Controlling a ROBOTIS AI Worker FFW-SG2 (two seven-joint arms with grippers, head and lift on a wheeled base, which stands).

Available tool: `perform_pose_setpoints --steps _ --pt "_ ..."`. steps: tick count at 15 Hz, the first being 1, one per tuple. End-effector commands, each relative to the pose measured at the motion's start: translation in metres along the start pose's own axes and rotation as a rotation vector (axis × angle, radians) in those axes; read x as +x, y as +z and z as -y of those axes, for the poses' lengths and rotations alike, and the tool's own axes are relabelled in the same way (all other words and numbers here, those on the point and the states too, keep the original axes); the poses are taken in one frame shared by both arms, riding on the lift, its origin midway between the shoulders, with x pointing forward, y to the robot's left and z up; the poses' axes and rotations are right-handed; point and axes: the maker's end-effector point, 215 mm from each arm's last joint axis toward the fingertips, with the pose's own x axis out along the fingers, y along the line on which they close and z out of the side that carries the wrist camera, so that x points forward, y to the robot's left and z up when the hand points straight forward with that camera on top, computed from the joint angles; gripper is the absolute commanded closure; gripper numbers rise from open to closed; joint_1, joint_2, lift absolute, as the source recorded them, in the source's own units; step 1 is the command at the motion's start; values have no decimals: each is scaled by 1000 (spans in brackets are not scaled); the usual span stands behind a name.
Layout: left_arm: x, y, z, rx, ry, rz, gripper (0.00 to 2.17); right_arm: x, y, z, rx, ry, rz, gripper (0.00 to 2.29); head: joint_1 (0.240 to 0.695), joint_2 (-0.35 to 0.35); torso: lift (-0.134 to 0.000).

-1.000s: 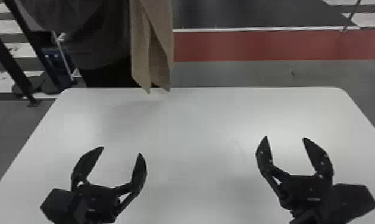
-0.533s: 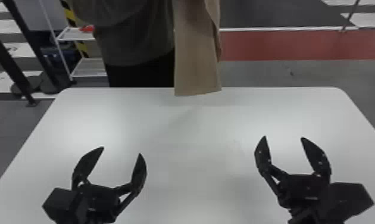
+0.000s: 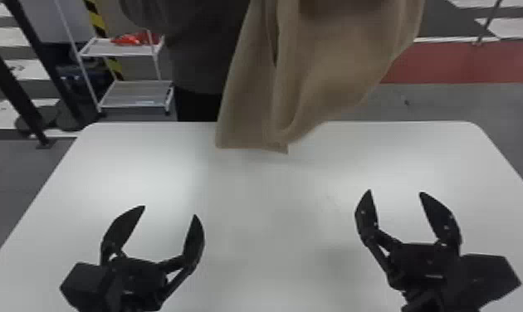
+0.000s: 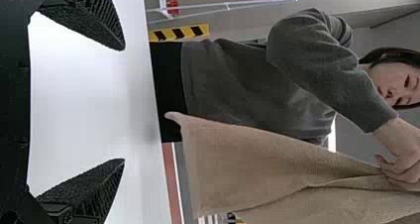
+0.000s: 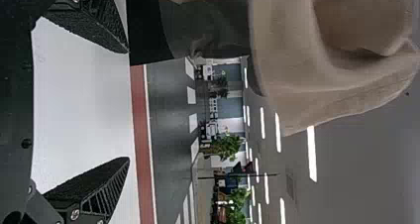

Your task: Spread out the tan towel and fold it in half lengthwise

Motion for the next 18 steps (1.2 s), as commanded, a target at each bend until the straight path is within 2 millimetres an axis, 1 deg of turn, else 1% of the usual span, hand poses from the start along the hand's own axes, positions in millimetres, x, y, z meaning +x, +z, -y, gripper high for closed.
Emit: perform_pose_setpoints --steps 1,18 --pt "0 0 0 -2 1 0 76 0 -2 0 1 -1 -4 113 695 48 -125" --pt "0 -1 -1 -1 3 -2 76 0 -1 1 1 -2 1 113 695 48 -125"
